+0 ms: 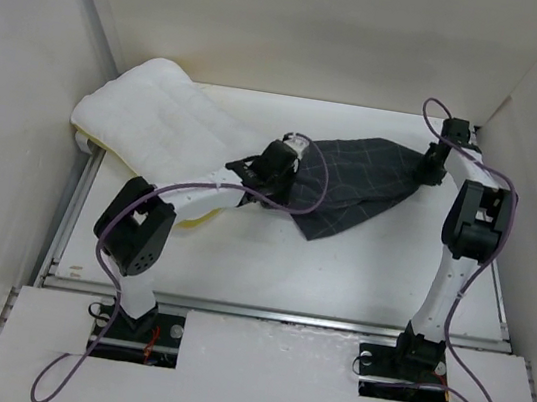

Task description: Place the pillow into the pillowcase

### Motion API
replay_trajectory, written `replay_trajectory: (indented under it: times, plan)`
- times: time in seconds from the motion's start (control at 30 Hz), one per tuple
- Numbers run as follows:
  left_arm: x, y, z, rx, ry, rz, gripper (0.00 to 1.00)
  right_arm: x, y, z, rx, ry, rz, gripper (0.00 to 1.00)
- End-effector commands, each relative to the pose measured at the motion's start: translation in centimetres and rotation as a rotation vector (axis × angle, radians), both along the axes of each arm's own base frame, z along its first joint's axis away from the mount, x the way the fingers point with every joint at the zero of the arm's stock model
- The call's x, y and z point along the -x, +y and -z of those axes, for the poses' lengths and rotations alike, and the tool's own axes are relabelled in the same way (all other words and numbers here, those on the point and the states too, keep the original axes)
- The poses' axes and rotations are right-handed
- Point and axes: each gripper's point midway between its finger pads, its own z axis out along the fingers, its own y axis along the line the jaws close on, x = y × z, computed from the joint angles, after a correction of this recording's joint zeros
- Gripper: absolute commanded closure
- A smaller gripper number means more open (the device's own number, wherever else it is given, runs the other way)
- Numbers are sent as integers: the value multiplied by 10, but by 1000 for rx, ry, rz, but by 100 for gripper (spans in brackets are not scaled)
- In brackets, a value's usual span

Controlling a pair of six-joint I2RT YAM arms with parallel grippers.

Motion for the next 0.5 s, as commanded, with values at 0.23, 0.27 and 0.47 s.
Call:
replay_trajectory:
  times: [0.23, 0.27, 0.47]
  plan:
    - [-146, -7, -228, 123, -543, -81, 100, -102, 17, -208, -59, -517, -133, 100]
    - [-162, 8, -295, 164, -654, -116, 100, -106, 25, -242, -74, -595, -173, 100]
    - [-149, 48, -452, 275, -971, -142, 100, -71, 44, -452, -20, -1115, -270, 100]
